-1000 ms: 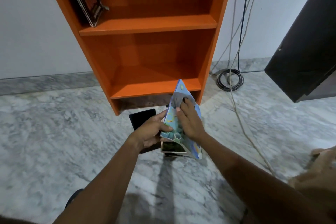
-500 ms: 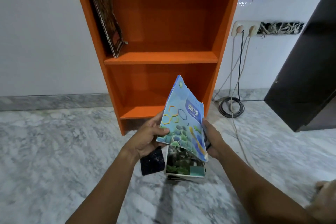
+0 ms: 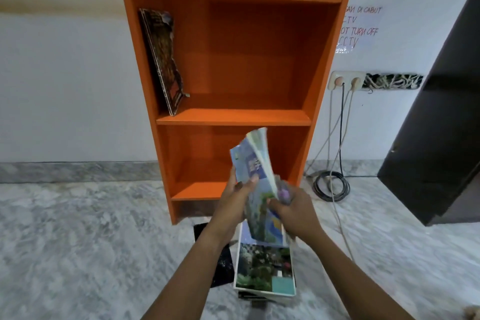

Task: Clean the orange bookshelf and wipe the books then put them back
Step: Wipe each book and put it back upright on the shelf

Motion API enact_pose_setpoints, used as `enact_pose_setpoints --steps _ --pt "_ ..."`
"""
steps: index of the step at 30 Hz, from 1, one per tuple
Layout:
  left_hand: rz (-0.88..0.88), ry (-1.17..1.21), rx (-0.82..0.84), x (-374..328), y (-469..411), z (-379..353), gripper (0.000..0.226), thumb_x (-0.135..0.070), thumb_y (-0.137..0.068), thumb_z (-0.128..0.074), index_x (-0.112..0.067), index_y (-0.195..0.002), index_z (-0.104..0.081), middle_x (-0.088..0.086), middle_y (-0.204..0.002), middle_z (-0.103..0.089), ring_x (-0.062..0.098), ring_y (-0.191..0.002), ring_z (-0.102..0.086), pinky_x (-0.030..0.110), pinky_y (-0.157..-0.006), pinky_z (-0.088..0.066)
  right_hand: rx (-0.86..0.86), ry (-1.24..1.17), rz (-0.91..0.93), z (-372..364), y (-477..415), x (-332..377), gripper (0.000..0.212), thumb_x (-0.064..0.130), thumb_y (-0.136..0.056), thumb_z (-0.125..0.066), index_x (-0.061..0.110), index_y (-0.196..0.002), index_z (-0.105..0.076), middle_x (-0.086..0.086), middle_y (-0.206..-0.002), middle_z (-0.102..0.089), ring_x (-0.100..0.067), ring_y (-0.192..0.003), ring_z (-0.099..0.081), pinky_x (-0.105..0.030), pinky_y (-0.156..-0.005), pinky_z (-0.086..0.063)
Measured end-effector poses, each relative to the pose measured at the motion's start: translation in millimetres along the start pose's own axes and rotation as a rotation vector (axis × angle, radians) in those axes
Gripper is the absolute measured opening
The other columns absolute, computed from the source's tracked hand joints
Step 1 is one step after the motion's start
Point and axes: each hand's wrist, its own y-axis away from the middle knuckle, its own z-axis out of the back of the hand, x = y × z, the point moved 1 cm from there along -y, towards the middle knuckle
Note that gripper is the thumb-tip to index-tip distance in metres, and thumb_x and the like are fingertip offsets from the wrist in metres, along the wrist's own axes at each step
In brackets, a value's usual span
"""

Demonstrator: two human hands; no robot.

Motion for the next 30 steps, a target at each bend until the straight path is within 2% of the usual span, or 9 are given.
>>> enact_pose_setpoints --steps 4,6,12,15,17,19,22,26,30 --pt "-0.033 0.162 -0.114 -13.1 -8.1 -2.9 0.093 -0.052 -0.089 -0.068 -0.04 -0.159 -0.008 -0.006 -0.158 -0.031 0.032 -0.144 -0.04 0.06 -0.112 -0.038 0.064 0.363 0.291 -21.2 21.9 14.0 0.028 0.04 -0.092 -0.055 0.026 -0.072 -0.04 0.008 -0.061 -0.038 -0.027 -0.057 -0.044 -0.037 -0.05 -0.033" --pt "-0.059 0.148 -0.163 -9.8 -9.2 0.9 0.074 -0.046 -0.099 -0.056 -0.03 -0.16 -0.018 0.002 -0.166 -0.023 0.032 -0.149 -0.03 0.054 -0.117 -0.033 0.069 0.371 0.382 -26.7 28.5 17.5 0.03 0.047 -0.088 -0.043 0.019 -0.076 -0.044 0.01 -0.067 -0.036 -0.028 -0.06 -0.043 -0.035 -0.051 -0.032" --pt "0.03 0.139 -0.192 -13.4 -12.9 3.9 0.051 -0.035 -0.104 -0.053 -0.023 -0.152 -0.038 0.014 -0.149 -0.049 0.046 -0.127 -0.054 0.062 -0.1 -0.048 0.065 0.443 0.522 -21.0 23.1 18.0 0.044 0.041 -0.088 -0.047 0.013 -0.115 -0.068 -0.005 -0.109 -0.066 -0.034 -0.087 -0.062 -0.043 -0.059 -0.053" --pt "0.013 0.131 -0.216 -18.3 -10.7 11.1 0.053 -0.049 -0.1 -0.055 -0.021 -0.145 -0.049 0.017 -0.129 -0.065 0.043 -0.108 -0.068 0.058 -0.085 -0.057 0.04 0.442 0.606 -23.8 24.4 27.3 0.034 0.031 -0.084 -0.05 0.012 -0.105 -0.069 -0.003 -0.105 -0.065 -0.033 -0.085 -0.062 -0.036 -0.056 -0.05" --pt "0.013 0.136 -0.232 -24.2 -6.3 11.6 0.052 -0.053 -0.1 -0.05 -0.017 -0.136 -0.057 0.019 -0.119 -0.07 0.04 -0.1 -0.071 0.051 -0.075 -0.059 0.05 0.384 0.586 -26.5 25.4 32.3 0.032 0.03 -0.086 -0.053 0.012 -0.106 -0.069 -0.001 -0.107 -0.062 -0.027 -0.091 -0.061 -0.034 -0.064 -0.05" --pt "0.033 0.141 -0.205 -29.3 -2.6 10.5 0.051 -0.054 -0.102 -0.046 -0.013 -0.122 -0.067 0.017 -0.105 -0.076 0.034 -0.092 -0.074 0.044 -0.071 -0.059 0.101 0.225 0.5 -29.9 23.2 29.7 0.036 0.036 -0.093 -0.058 0.018 -0.124 -0.066 0.003 -0.131 -0.056 -0.018 -0.118 -0.056 -0.038 -0.09 -0.053" --pt "0.032 0.159 -0.067 -31.1 2.7 2.7 0.047 -0.047 -0.104 -0.041 -0.012 -0.107 -0.073 0.011 -0.097 -0.078 0.028 -0.089 -0.075 0.044 -0.079 -0.059 0.107 -0.097 0.299 -31.7 24.3 36.5 0.058 0.053 -0.1 -0.053 0.035 -0.153 -0.037 0.01 -0.158 -0.037 -0.015 -0.147 -0.036 -0.048 -0.116 -0.037" --pt "0.069 0.151 0.076 -24.8 13.0 -9.4 0.042 -0.039 -0.104 -0.046 -0.01 -0.126 -0.068 0.012 -0.112 -0.076 0.025 -0.101 -0.074 0.036 -0.084 -0.059 -0.132 -0.069 0.316 -15.3 11.1 60.1 0.044 0.044 -0.101 -0.049 0.06 -0.139 -0.034 0.006 -0.145 -0.051 -0.021 -0.138 -0.046 -0.058 -0.113 -0.034" --pt "0.087 0.184 0.166 -21.5 20.9 -15.1 0.04 -0.036 -0.103 -0.047 -0.011 -0.127 -0.067 0.015 -0.124 -0.071 0.03 -0.115 -0.068 0.044 -0.102 -0.051 -0.212 -0.241 0.098 7.4 -12.3 61.8 0.045 0.047 -0.099 -0.053 0.025 -0.137 -0.051 0.01 -0.122 -0.063 -0.004 -0.111 -0.059 -0.028 -0.092 -0.047"
